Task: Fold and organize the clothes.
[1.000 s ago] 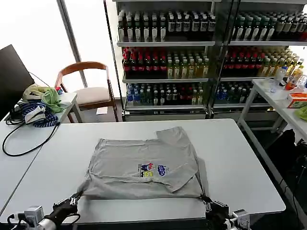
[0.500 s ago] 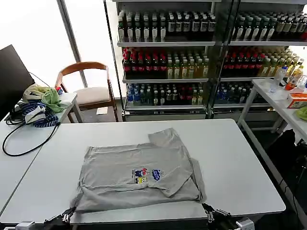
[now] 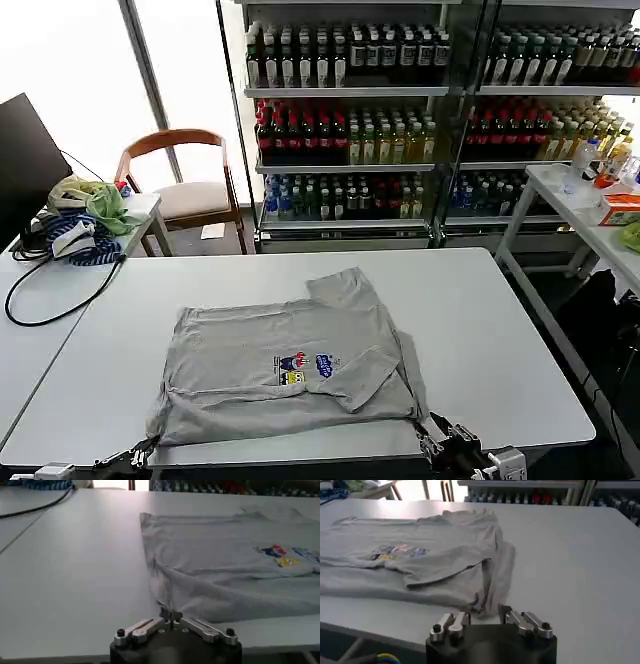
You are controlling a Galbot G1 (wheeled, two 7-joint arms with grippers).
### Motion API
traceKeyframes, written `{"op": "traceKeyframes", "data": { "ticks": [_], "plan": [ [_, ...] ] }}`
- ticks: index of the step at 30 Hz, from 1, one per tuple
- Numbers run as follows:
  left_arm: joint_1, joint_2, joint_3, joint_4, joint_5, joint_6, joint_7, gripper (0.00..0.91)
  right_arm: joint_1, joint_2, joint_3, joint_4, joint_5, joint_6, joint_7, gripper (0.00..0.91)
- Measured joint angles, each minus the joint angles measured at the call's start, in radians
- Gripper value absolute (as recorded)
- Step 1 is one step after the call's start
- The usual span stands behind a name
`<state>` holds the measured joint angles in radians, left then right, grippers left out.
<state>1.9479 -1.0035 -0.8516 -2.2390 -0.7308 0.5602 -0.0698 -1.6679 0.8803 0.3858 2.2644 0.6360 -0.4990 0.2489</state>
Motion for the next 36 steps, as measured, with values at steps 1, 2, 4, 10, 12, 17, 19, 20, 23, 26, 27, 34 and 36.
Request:
{"op": "traceKeyframes", "data": {
  "ticks": [1, 2, 4, 10, 12, 17, 19, 20, 23, 26, 27, 34, 36],
  "plan": [
    [-0.001, 0.001, 0.001, 0.000, 0.000, 0.000, 0.001, 0.000, 0.011, 0.003, -0.007, -0.004, -0.001, -0.003, 0.001, 0.101],
    [-0.002, 0.003, 0.002, 0.000, 0.000, 0.000, 0.002, 0.000, 0.023, 0.005, -0.016, -0.010, -0.002, -0.005, 0.002, 0.000],
    [-0.004, 0.004, 0.003, 0.000, 0.000, 0.000, 0.003, 0.000, 0.043, 0.010, -0.031, -0.020, -0.004, -0.006, 0.004, 0.000],
    [-0.005, 0.008, 0.003, 0.000, 0.000, -0.002, 0.008, 0.000, 0.090, 0.023, -0.070, -0.053, -0.011, -0.007, 0.006, 0.000],
    [-0.005, 0.009, 0.003, 0.000, 0.000, -0.003, 0.009, 0.000, 0.098, 0.024, -0.080, -0.064, -0.013, -0.007, 0.005, 0.000],
    [-0.009, 0.012, 0.005, 0.005, 0.000, -0.003, 0.010, 0.000, 0.117, 0.026, -0.096, -0.085, -0.013, -0.006, 0.000, 0.000],
    [-0.011, 0.014, 0.004, 0.009, 0.000, -0.004, 0.011, 0.000, 0.119, 0.025, -0.098, -0.086, -0.012, -0.006, -0.001, 0.000],
    [-0.011, 0.014, 0.004, 0.010, 0.000, -0.005, 0.011, 0.000, 0.119, 0.024, -0.099, -0.086, -0.011, -0.006, -0.001, 0.000],
    [-0.010, 0.018, 0.000, 0.013, 0.000, -0.006, 0.014, 0.000, 0.117, 0.019, -0.097, -0.086, -0.006, -0.005, -0.004, 0.000],
    [-0.011, 0.021, -0.004, 0.016, -0.001, -0.007, 0.016, 0.000, 0.109, 0.017, -0.093, -0.080, 0.002, -0.005, -0.004, 0.000],
    [-0.011, 0.023, -0.006, 0.017, -0.001, -0.008, 0.017, 0.000, 0.106, 0.017, -0.091, -0.077, 0.004, -0.005, -0.004, 0.000],
    [-0.001, 0.030, -0.017, 0.023, -0.001, -0.011, 0.024, 0.000, 0.061, 0.011, -0.071, -0.039, 0.013, -0.009, -0.005, 0.000],
    [0.002, 0.030, -0.021, 0.023, 0.000, -0.011, 0.024, 0.000, 0.040, 0.011, -0.062, -0.023, 0.013, -0.009, -0.005, 0.000]
  ]
}}
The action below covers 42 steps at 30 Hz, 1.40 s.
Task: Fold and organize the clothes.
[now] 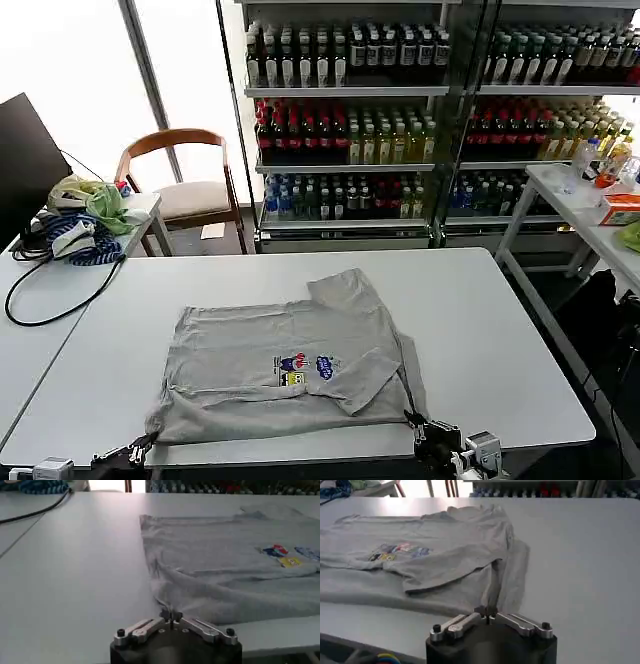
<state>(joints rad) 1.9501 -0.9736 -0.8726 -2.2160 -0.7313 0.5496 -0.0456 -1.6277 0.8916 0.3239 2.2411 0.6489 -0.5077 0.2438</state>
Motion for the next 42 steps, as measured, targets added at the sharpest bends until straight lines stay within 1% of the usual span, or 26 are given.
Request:
{"op": "traceKeyframes", "data": {
  "ticks": [11, 12, 13, 14, 15, 16, 17, 18, 19, 20, 33, 38, 42],
  "plan": [
    [0.025, 0.009, -0.027, -0.006, 0.004, 0.004, 0.007, 0.000, -0.099, -0.002, 0.040, 0.047, -0.015, 0.008, -0.004, 0.000],
    [0.028, 0.009, -0.030, -0.008, 0.005, 0.005, 0.007, 0.000, -0.103, -0.002, 0.041, 0.047, -0.016, 0.007, -0.004, 0.252],
    [0.030, 0.008, -0.031, -0.009, 0.005, 0.005, 0.007, 0.000, -0.108, -0.002, 0.042, 0.048, -0.018, 0.007, -0.004, 0.675],
    [0.031, 0.007, -0.033, -0.012, 0.005, 0.006, 0.007, 0.000, -0.112, -0.002, 0.044, 0.048, -0.019, 0.007, -0.005, 0.907],
    [0.031, 0.006, -0.036, -0.014, 0.006, 0.006, 0.007, 0.000, -0.116, -0.002, 0.047, 0.048, -0.020, 0.007, -0.006, 0.907],
    [0.032, 0.005, -0.038, -0.016, 0.006, 0.007, 0.005, 0.020, -0.119, -0.002, 0.050, 0.048, -0.020, 0.008, -0.006, 0.907],
    [0.033, 0.003, -0.040, -0.018, 0.006, 0.009, 0.002, 0.272, -0.121, -0.002, 0.052, 0.048, -0.020, 0.009, -0.007, 0.907],
    [0.035, 0.002, -0.041, -0.021, 0.006, 0.011, -0.001, 0.433, -0.122, -0.002, 0.056, 0.049, -0.018, 0.011, -0.007, 0.907],
    [0.037, 0.001, -0.044, -0.023, 0.006, 0.013, -0.004, 0.877, -0.123, -0.003, 0.059, 0.050, -0.018, 0.012, -0.007, 0.907],
    [0.040, -0.001, -0.046, -0.027, 0.005, 0.014, -0.009, 0.907, -0.123, -0.003, 0.061, 0.052, -0.017, 0.013, -0.008, 0.907],
    [0.050, 0.001, -0.085, -0.069, -0.024, 0.022, -0.056, 0.907, -0.090, -0.001, 0.113, 0.075, 0.019, 0.033, -0.028, 0.907],
    [0.025, 0.019, -0.107, -0.066, -0.057, 0.025, -0.069, 0.907, -0.018, 0.000, 0.123, 0.053, 0.046, 0.023, -0.047, 0.907],
    [-0.013, 0.052, -0.114, -0.049, -0.084, 0.026, -0.065, 0.907, 0.097, 0.007, 0.113, 0.002, 0.075, -0.003, -0.066, 0.907]
  ]
}}
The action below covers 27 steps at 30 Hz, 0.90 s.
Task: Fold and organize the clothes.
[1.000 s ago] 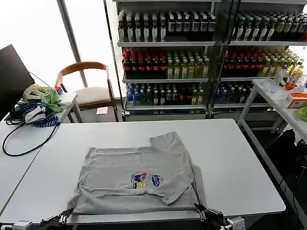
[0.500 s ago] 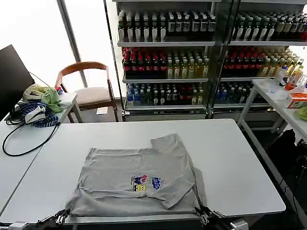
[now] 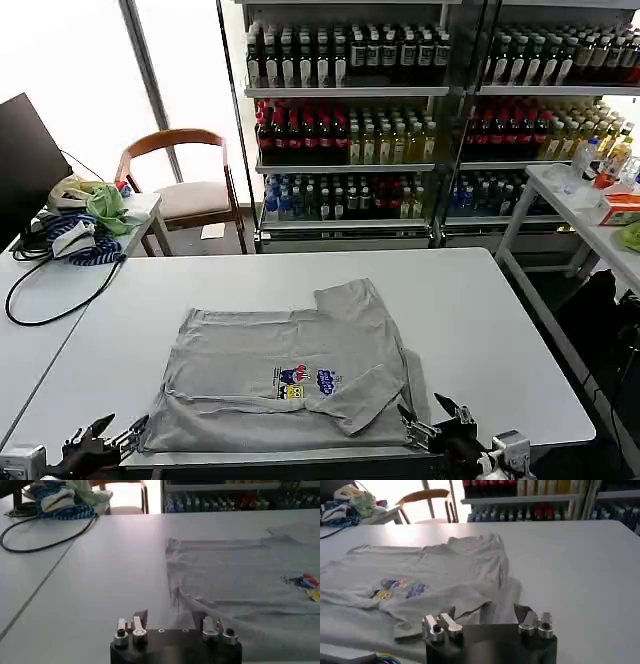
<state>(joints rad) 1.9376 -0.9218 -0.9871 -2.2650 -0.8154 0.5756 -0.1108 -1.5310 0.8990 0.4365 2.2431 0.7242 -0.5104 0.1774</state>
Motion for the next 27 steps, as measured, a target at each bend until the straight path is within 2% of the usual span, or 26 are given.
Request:
{"op": "traceKeyframes", "data": {
  "ticks": [8, 16, 27],
  "plan": [
    [-0.147, 0.106, 0.046, 0.104, -0.052, 0.001, 0.049, 0.907, 0.297, 0.029, -0.094, -0.182, 0.013, -0.036, -0.048, 0.907],
    [-0.361, 0.217, 0.164, 0.260, -0.093, 0.002, 0.099, 0.907, 0.590, 0.099, -0.216, -0.419, 0.003, -0.054, -0.075, 0.907],
    [-0.661, 0.262, 0.386, 0.473, -0.112, 0.001, 0.147, 0.907, 0.863, 0.230, -0.325, -0.700, -0.021, -0.066, -0.060, 0.907]
  ]
}}
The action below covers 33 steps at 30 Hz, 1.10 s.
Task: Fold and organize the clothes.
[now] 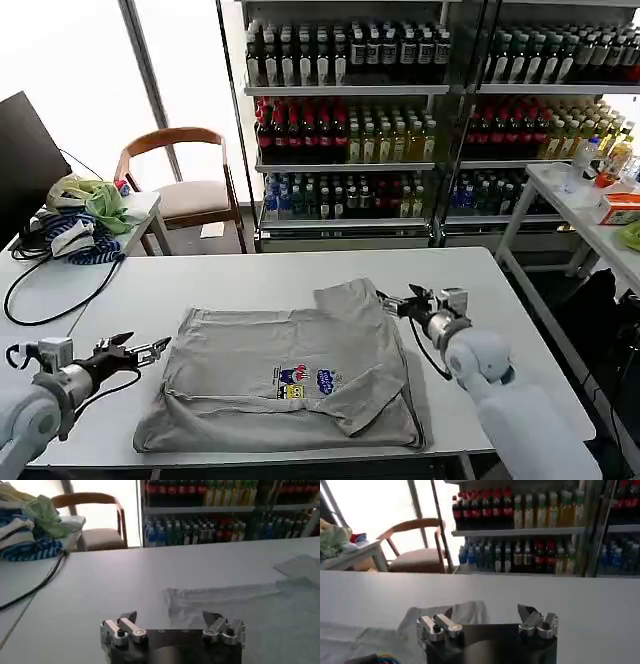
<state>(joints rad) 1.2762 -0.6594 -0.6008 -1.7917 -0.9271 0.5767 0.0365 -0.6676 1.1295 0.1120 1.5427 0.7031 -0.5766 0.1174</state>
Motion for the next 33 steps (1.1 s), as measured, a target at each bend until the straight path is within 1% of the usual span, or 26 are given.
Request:
{"op": "traceKeyframes", "data": {
  "ticks": [8, 17, 24, 33],
  "plan": [
    [-0.188, -0.004, 0.152, 0.139, -0.001, -0.004, 0.025, 0.907, 0.120, 0.091, -0.043, -0.174, -0.011, -0.003, 0.006, 0.907],
    [-0.359, -0.029, 0.293, 0.265, -0.005, -0.010, 0.035, 0.907, 0.178, 0.149, -0.076, -0.296, -0.024, -0.006, 0.017, 0.907],
    [-0.441, -0.054, 0.362, 0.331, 0.002, -0.011, 0.036, 0.907, 0.197, 0.167, -0.096, -0.340, -0.029, -0.007, 0.018, 0.907],
    [-0.494, -0.080, 0.403, 0.376, 0.005, -0.014, 0.037, 0.907, 0.208, 0.177, -0.115, -0.383, -0.038, -0.008, 0.017, 0.897]
  ]
}}
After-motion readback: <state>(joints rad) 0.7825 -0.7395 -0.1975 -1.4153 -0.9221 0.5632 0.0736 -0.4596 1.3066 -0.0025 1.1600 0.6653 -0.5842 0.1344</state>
